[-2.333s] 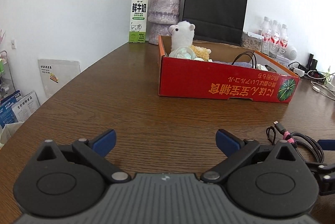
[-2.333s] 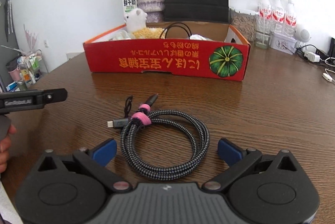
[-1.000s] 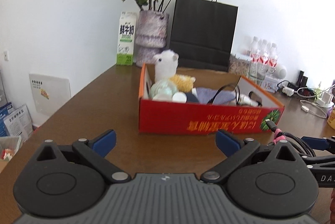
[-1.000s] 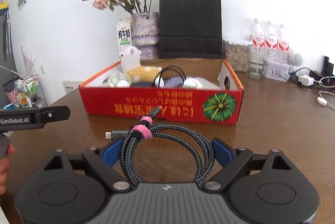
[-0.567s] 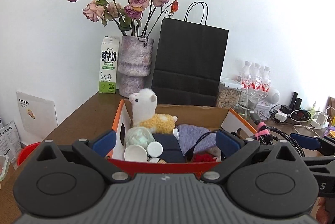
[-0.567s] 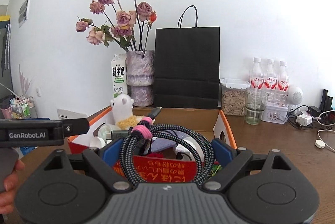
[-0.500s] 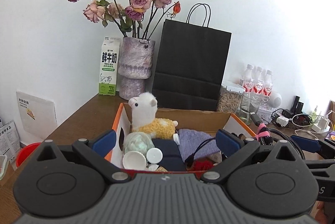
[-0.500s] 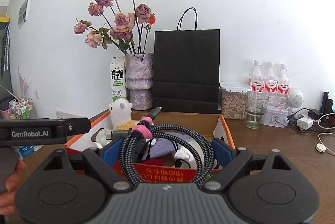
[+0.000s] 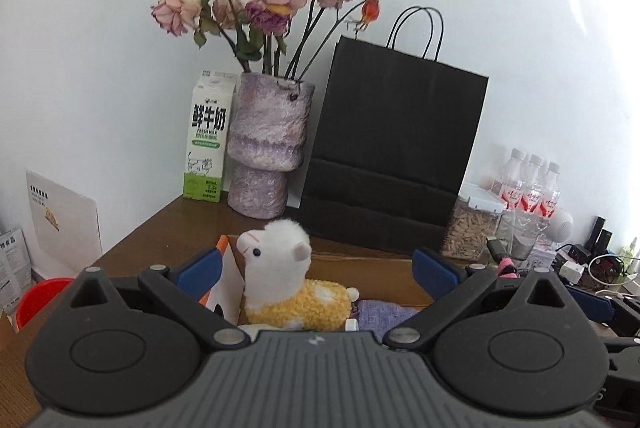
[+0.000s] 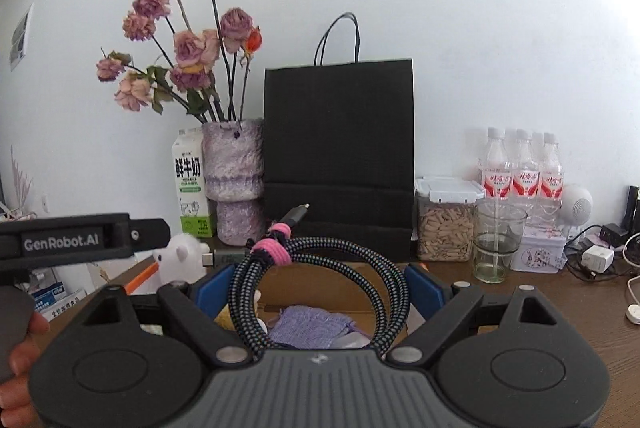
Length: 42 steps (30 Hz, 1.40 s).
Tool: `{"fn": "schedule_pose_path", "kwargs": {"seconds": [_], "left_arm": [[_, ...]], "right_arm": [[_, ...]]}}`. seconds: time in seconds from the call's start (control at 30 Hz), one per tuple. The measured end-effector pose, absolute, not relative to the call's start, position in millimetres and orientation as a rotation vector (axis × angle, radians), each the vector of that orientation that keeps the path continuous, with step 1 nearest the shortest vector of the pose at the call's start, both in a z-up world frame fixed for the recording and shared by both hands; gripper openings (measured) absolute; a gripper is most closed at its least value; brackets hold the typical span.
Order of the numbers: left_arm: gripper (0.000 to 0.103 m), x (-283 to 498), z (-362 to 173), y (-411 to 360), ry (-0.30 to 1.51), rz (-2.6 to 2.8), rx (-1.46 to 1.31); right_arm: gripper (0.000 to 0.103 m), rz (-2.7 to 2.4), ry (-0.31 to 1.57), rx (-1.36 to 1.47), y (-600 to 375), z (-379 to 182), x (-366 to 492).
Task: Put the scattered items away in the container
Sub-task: 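Carry the cable into the box and open right tool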
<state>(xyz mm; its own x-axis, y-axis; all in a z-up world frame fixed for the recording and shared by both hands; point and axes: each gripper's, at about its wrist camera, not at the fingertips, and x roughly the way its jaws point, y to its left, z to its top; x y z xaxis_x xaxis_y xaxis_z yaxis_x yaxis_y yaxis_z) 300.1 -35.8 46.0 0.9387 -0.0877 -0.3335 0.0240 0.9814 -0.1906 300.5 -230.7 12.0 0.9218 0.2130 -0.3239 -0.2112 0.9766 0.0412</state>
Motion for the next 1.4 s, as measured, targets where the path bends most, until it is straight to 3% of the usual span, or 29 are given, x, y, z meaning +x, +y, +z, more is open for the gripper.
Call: {"fn": "schedule_pose_path", "kwargs": {"seconds": [0.43, 0.5, 1.4], "left_arm": [[0.103, 315, 29, -34, 0.406, 0.001, -0.146], [0.103, 312, 32, -34, 0.394, 0.000, -0.134], [0.103, 276, 48, -36, 0.344, -0.007, -0.080]], "right_arm": [[0.092, 0.208, 0.389, 0.027, -236, -4, 316], [0.103, 0.207, 0.376, 0.041, -239, -2, 315], [0.103, 0.200, 0.356, -0.038, -234, 16, 281]]}}
